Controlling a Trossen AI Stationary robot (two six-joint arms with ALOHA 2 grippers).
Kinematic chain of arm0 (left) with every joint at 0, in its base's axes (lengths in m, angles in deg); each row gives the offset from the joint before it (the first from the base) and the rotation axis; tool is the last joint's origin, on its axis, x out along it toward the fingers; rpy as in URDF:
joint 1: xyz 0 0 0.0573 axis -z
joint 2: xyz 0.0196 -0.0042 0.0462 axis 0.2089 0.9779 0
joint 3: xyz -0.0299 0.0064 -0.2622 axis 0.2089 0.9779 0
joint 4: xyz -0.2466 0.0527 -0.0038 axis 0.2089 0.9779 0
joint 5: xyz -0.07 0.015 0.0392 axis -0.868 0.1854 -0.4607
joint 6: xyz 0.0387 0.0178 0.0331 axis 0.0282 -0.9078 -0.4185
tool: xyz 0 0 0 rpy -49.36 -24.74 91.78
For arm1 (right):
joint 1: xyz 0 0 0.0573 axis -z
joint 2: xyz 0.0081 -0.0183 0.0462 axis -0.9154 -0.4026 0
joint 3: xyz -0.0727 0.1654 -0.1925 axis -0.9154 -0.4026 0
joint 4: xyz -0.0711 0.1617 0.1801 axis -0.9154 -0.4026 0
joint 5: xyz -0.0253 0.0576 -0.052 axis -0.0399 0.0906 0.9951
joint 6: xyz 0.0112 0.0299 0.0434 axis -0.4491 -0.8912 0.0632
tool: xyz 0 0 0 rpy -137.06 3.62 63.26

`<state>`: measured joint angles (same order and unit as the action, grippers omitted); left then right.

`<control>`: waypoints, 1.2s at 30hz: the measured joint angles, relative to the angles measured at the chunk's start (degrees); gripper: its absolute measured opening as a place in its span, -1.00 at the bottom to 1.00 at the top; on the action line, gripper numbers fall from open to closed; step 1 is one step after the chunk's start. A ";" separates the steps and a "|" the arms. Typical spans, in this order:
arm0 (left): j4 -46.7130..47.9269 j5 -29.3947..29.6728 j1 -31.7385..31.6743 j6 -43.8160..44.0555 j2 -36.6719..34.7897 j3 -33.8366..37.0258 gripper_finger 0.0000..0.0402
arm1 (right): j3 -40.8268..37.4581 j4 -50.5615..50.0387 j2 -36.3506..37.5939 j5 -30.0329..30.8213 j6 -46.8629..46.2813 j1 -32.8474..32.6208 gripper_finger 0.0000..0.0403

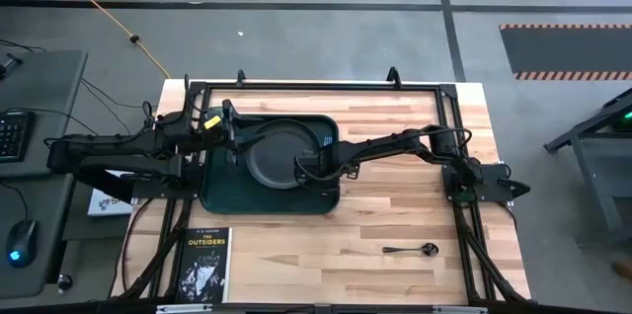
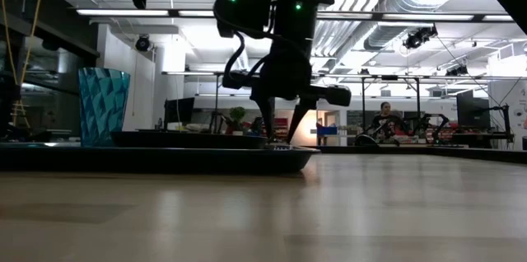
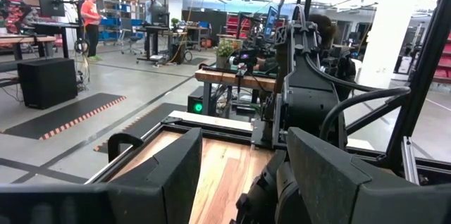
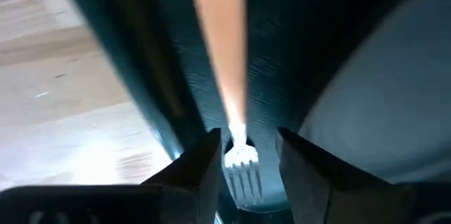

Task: Pick and place plate/cup/fork/spoon on tray
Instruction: Put the black spoon on the black tray

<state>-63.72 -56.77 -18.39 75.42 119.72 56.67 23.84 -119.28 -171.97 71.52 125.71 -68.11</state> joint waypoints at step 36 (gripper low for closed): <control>0.46 0.00 0.00 0.00 0.01 0.00 0.00 | -25.75 -22.09 29.42 -10.12 -80.00 7.78 -0.19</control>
<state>-63.26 -56.77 -18.38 75.42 119.73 56.67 -1.91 -141.36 -142.55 61.40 45.71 -60.33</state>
